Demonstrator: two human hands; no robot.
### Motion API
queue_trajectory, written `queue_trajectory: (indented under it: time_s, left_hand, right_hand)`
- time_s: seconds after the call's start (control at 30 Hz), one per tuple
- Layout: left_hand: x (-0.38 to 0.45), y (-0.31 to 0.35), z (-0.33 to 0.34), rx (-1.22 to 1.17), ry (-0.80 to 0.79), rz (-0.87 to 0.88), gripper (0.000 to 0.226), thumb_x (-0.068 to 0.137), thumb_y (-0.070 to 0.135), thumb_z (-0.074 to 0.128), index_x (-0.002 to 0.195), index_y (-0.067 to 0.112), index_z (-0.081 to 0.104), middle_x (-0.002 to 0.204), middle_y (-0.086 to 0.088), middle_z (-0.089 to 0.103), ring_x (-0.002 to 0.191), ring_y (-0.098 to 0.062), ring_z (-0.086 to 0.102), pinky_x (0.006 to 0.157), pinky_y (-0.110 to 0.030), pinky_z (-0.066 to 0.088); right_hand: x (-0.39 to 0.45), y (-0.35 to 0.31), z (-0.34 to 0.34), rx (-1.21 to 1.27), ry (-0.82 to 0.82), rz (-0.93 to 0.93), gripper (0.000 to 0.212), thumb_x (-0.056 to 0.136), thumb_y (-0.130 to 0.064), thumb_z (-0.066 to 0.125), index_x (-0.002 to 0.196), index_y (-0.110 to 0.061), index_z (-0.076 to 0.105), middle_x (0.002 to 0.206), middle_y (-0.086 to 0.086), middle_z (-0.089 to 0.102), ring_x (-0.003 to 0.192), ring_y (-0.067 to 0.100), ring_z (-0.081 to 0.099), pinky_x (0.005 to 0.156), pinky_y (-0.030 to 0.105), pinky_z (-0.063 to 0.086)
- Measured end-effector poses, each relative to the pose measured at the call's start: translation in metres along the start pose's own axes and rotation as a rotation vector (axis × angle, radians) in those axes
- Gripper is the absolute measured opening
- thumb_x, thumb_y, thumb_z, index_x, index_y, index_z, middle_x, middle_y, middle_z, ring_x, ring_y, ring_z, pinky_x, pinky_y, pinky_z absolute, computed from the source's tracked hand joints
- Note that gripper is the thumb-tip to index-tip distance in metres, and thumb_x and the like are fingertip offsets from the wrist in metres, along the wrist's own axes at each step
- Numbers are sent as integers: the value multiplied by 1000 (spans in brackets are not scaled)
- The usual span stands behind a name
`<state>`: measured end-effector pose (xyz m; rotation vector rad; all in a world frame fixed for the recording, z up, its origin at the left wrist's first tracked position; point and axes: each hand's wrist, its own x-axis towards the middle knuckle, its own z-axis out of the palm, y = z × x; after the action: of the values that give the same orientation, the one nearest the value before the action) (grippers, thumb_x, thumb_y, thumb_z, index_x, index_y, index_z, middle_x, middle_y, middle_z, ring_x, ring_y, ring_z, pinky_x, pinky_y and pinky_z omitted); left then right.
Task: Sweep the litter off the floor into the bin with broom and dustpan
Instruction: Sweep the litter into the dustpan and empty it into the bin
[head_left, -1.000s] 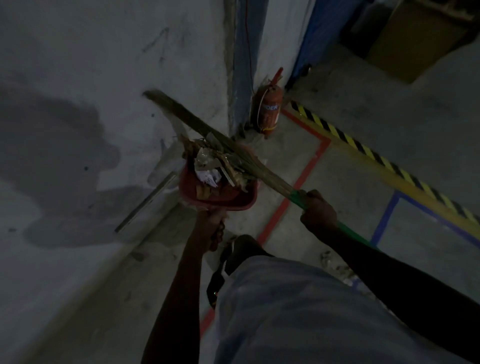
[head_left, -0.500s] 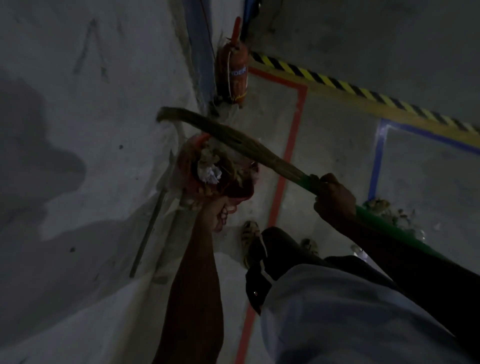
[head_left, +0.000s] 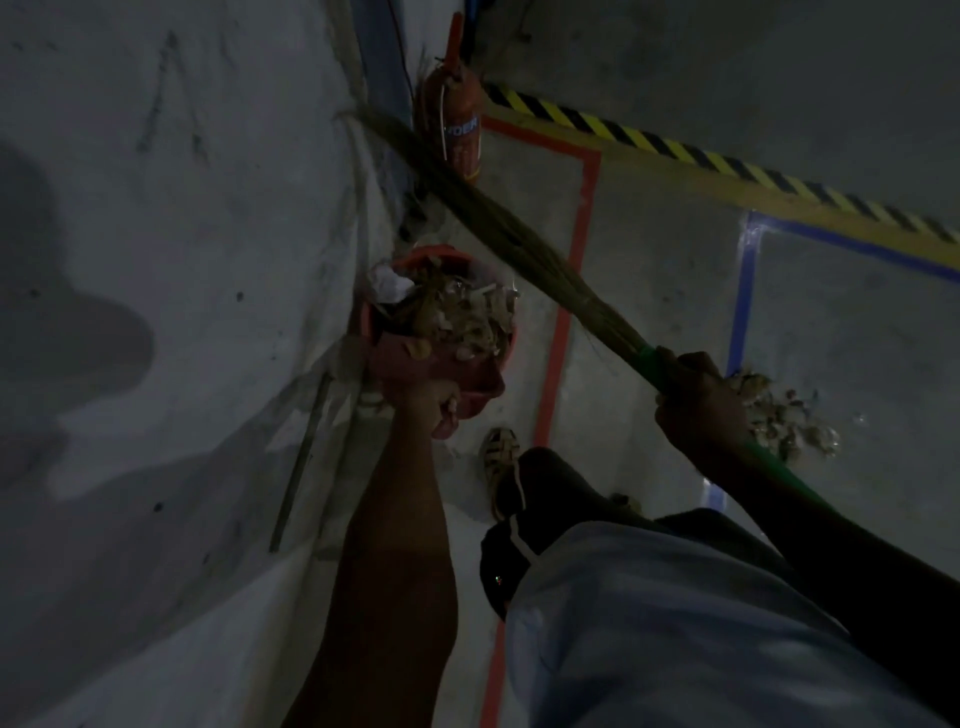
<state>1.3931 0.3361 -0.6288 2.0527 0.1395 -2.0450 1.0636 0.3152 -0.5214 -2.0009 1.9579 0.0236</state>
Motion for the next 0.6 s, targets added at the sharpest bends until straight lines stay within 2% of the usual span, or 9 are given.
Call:
queue_trajectory:
  time_s: [0.1, 0.2, 0.3, 0.37, 0.43, 0.53, 0.6]
  left_hand:
    - [0, -14, 3, -33, -14, 3, 68, 100, 7, 42, 33, 10, 35, 38, 1, 36, 47, -7, 30, 51, -15, 29]
    - [-12, -34, 3, -40, -19, 99, 46, 97, 4, 41, 53, 13, 34, 39, 2, 37, 41, -6, 31, 46, -15, 30]
    - [-24, -42, 14, -69, 21, 60, 33, 87, -1, 41, 59, 16, 33, 40, 4, 36, 50, -7, 29, 50, -18, 28]
    - [-27, -59, 20, -54, 29, 103, 23, 85, 4, 49, 63, 12, 46, 48, 0, 47, 48, -9, 38, 46, -19, 34]
    - [-29, -80, 24, -77, 39, 177, 24, 94, 14, 53, 70, 10, 56, 52, 0, 56, 41, -10, 48, 39, -16, 38]
    - [-43, -105, 34, -146, 68, 113, 37, 94, 5, 43, 59, 14, 37, 35, 3, 39, 38, -9, 38, 39, -16, 33]
    - [-52, -121, 46, -193, 73, 144, 38, 91, 2, 43, 57, 15, 33, 37, 3, 35, 34, -8, 32, 36, -14, 30]
  right_hand:
    - [-7, -1, 2, 13, -15, 30, 63, 85, -11, 66, 145, -18, 49, 123, 8, 52, 89, 37, 59, 68, 50, 54]
    - [-14, 7, 0, 17, -4, 42, 62, 85, -10, 66, 144, -18, 51, 124, 10, 52, 91, 40, 59, 69, 49, 53]
    - [-24, 19, -2, 41, 7, 46, 61, 85, -11, 67, 144, -20, 51, 122, 9, 52, 91, 39, 60, 71, 52, 54]
    - [-33, 29, -4, 42, 25, 29, 62, 84, -12, 68, 143, -22, 51, 121, 9, 53, 90, 37, 60, 72, 51, 55]
    - [-44, 40, -6, 37, 25, 33, 61, 84, -13, 68, 142, -23, 51, 121, 8, 53, 90, 36, 60, 72, 49, 55]
    - [-62, 55, -12, 81, 30, 42, 58, 85, -11, 67, 141, -20, 53, 120, 11, 53, 93, 39, 59, 72, 44, 50]
    - [-75, 68, -15, 61, 35, 41, 59, 86, -9, 65, 143, -19, 51, 122, 12, 54, 95, 40, 59, 70, 39, 41]
